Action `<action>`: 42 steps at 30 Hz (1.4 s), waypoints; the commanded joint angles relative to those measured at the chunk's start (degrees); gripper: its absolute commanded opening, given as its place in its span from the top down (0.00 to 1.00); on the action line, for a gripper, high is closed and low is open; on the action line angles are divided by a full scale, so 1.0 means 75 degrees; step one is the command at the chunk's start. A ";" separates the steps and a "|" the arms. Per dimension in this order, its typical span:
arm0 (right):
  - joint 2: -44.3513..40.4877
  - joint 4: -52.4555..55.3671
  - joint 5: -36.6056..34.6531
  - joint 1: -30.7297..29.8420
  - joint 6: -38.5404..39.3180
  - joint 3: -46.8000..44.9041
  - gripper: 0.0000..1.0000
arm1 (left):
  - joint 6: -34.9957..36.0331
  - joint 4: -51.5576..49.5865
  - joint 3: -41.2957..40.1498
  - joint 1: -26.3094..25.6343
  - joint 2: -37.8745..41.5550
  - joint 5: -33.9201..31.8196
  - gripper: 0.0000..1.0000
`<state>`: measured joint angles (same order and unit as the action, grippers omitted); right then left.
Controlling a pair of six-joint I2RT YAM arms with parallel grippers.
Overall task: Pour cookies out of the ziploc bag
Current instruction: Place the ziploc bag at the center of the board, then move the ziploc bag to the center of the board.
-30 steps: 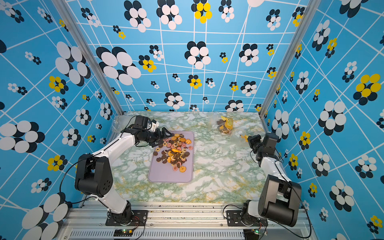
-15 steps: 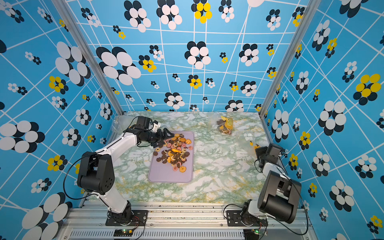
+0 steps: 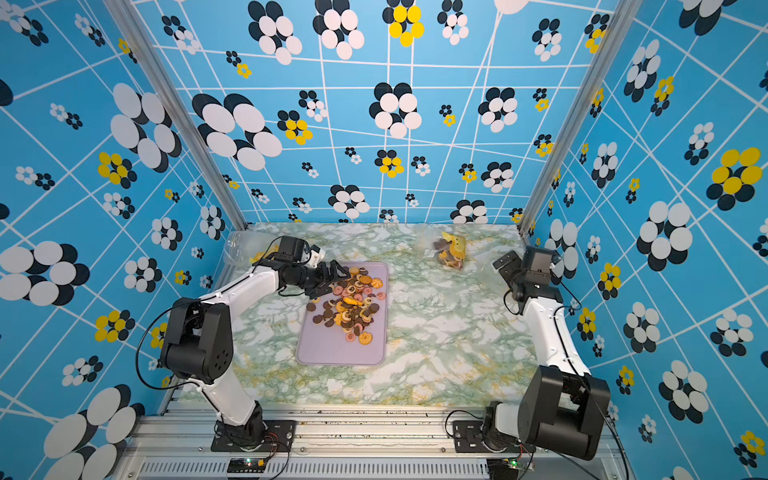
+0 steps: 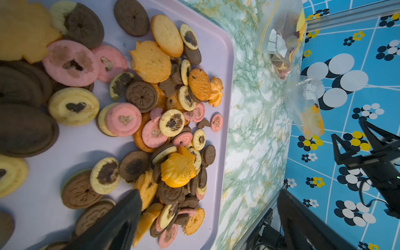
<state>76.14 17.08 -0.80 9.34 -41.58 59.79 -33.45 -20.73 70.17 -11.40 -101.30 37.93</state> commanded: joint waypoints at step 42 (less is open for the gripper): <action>0.7078 -0.2484 -0.0334 -0.2784 -0.4492 0.4097 0.63 | -0.0192 -0.0159 -0.1027 -0.0092 0.1002 -0.0143 0.00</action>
<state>128.01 0.47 -2.46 -11.51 -73.32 89.21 -35.16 -21.12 63.48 -12.03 -95.64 37.47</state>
